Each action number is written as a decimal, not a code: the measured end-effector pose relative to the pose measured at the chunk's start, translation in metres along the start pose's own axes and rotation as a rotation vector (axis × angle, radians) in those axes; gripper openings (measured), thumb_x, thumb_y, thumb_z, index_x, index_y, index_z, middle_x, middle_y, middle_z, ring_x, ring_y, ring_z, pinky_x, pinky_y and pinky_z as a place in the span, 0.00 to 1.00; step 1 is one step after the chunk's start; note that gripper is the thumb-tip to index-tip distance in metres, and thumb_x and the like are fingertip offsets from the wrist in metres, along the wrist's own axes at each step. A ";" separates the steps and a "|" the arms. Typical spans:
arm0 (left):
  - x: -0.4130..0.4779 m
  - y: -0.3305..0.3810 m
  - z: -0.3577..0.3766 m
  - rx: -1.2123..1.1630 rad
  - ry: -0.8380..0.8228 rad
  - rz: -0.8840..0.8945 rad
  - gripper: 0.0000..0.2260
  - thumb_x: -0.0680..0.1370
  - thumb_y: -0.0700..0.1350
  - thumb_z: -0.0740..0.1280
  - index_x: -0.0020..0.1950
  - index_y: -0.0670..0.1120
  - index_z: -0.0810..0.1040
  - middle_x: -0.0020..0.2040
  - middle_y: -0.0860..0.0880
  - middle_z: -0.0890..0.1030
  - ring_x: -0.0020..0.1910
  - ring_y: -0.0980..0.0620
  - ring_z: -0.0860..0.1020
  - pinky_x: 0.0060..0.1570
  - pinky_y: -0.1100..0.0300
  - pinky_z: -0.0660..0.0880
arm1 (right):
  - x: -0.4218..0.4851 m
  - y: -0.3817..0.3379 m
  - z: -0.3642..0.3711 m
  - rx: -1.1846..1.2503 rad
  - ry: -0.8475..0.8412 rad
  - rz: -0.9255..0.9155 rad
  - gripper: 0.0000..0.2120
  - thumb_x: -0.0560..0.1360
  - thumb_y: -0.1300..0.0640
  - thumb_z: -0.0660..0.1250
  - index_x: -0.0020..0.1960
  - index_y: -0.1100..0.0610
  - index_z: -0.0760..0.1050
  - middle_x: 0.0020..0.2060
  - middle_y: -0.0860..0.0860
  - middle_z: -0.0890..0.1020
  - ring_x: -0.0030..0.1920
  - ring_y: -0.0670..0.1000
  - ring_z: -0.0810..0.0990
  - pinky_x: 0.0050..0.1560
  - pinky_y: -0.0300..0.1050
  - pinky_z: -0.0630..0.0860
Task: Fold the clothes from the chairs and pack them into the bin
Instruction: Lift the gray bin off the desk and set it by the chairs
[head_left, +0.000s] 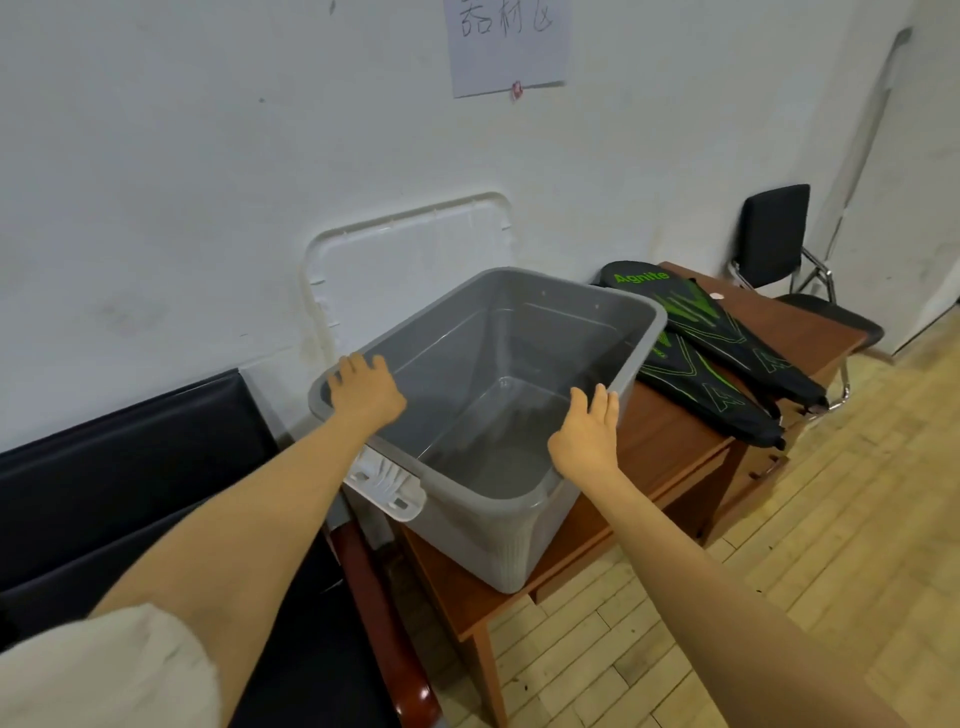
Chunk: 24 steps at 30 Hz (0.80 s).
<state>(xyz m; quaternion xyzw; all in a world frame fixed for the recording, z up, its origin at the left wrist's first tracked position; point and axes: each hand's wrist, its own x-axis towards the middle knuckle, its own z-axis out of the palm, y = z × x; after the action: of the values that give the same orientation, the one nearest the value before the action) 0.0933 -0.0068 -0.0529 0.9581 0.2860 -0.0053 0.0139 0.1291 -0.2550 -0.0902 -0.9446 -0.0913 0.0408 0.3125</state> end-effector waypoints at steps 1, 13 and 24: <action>0.008 -0.004 0.002 -0.009 -0.003 -0.005 0.24 0.77 0.45 0.61 0.71 0.39 0.59 0.71 0.35 0.59 0.71 0.37 0.57 0.69 0.45 0.59 | 0.002 -0.002 0.003 -0.009 0.016 0.017 0.33 0.77 0.66 0.58 0.78 0.59 0.48 0.77 0.60 0.42 0.76 0.60 0.37 0.76 0.51 0.44; 0.092 -0.028 0.027 -0.053 -0.016 0.029 0.26 0.79 0.43 0.61 0.73 0.37 0.56 0.69 0.35 0.62 0.66 0.34 0.63 0.67 0.43 0.61 | 0.019 -0.017 0.020 0.084 0.131 0.216 0.36 0.76 0.72 0.58 0.78 0.57 0.45 0.77 0.56 0.38 0.77 0.57 0.36 0.68 0.47 0.63; 0.039 -0.027 0.033 -0.161 0.022 -0.032 0.18 0.78 0.36 0.60 0.67 0.36 0.62 0.68 0.35 0.61 0.67 0.36 0.61 0.64 0.44 0.66 | -0.029 0.017 -0.009 0.037 0.137 0.275 0.29 0.78 0.69 0.57 0.77 0.59 0.55 0.78 0.54 0.43 0.71 0.61 0.64 0.60 0.51 0.74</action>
<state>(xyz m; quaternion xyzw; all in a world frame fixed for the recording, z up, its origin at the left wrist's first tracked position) 0.1110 0.0355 -0.0877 0.9493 0.3007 0.0280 0.0876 0.1045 -0.2789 -0.0924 -0.9429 0.0611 0.0201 0.3269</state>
